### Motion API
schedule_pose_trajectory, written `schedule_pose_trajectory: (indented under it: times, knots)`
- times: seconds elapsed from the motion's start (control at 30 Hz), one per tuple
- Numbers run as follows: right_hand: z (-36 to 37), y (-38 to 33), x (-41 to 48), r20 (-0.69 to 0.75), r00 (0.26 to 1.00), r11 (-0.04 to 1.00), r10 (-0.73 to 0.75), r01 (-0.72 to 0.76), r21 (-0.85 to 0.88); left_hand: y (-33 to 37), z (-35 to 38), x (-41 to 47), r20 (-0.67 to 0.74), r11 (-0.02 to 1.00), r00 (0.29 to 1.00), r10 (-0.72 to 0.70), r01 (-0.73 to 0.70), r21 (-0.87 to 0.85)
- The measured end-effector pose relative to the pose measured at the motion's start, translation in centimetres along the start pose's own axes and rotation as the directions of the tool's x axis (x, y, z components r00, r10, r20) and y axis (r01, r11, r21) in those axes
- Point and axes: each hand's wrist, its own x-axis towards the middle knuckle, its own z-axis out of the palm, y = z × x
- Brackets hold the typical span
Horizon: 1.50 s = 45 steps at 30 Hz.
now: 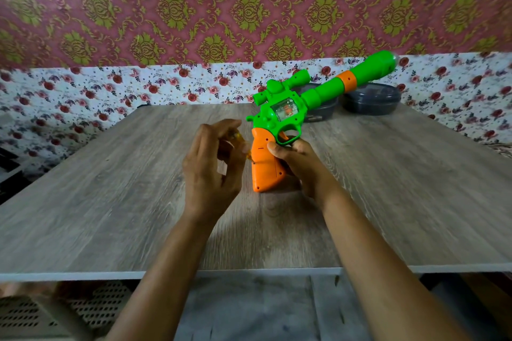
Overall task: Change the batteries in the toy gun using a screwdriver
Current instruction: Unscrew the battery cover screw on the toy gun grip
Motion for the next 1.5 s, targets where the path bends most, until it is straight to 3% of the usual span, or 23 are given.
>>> schedule_pose_trajectory:
  times: [0.17,0.37,0.7,0.9,0.97,1.1,1.17,1.37,1.5]
  knots:
    - [-0.03,0.09,0.18,-0.003,1.000,1.000,-0.008,0.008,-0.011,-0.03,-0.02,0.05,-0.109,0.998,0.993,-0.051,0.055,0.027]
    - [0.02,0.24,0.23,0.003,1.000,1.000,-0.004,0.004,-0.029,0.31,0.05,0.01,-0.125,0.993,0.985,-0.120,0.119,-0.018]
    - [-0.13,0.17,0.12,0.002,1.000,0.999,0.010,-0.010,-0.054,0.08,-0.30,0.18,-0.096,1.000,0.995,-0.023,0.025,0.016]
    - [-0.12,-0.13,-0.13,0.004,1.000,0.998,0.015,-0.014,-0.066,-0.07,-0.18,0.43,-0.160,0.995,0.986,0.039,-0.024,0.093]
    - [-0.01,-0.22,-0.15,-0.006,1.000,0.996,0.015,-0.015,-0.087,-0.24,-0.20,0.46,-0.205,0.997,0.979,-0.004,0.019,0.068]
    - [0.04,-0.21,-0.27,-0.016,1.000,0.996,0.001,-0.002,-0.086,-0.31,-0.15,0.44,-0.284,0.975,0.936,-0.206,0.170,-0.146]
    - [0.01,-0.16,-0.31,-0.012,1.000,0.995,-0.004,0.003,-0.097,0.00,-0.25,0.64,-0.301,0.962,0.917,-0.261,0.224,-0.154]
    - [0.03,0.04,-0.11,0.007,0.999,0.998,0.034,-0.034,-0.055,0.31,-0.13,0.14,-0.183,0.998,0.982,-0.055,0.047,-0.046]
    - [-0.05,0.03,0.01,0.003,1.000,0.998,0.020,-0.019,-0.051,0.11,0.06,-0.03,-0.159,0.999,0.987,-0.035,0.032,-0.022]
